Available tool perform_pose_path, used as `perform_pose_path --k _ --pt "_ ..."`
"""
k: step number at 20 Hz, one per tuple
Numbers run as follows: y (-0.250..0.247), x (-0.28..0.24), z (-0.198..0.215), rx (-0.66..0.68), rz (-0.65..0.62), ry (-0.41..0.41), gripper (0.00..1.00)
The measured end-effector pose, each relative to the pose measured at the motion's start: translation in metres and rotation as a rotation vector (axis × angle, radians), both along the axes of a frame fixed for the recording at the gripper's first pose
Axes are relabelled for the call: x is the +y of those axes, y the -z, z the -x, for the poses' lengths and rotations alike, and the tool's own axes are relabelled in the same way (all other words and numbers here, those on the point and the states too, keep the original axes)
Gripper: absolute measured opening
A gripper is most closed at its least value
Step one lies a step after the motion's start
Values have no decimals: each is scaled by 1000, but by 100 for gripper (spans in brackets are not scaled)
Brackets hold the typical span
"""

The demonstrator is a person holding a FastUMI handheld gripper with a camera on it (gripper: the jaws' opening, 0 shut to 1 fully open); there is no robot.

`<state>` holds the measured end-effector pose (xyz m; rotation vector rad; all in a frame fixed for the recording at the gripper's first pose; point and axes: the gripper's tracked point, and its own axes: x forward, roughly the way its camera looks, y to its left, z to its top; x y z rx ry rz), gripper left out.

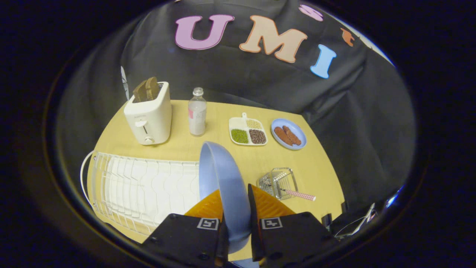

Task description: Take the plate from the dish rack, then take the spoon from the basket and place it into the plate.

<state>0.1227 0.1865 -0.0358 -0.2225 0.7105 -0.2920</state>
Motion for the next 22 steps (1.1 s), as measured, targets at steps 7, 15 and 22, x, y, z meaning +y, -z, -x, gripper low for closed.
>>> perform_pose_path --k 7,15,22 --pt "-56 -42 26 -88 -336 17 27" --pt "-70 -143 116 -273 -831 -88 27" --pt "75 -191 179 -260 -1049 -64 27"
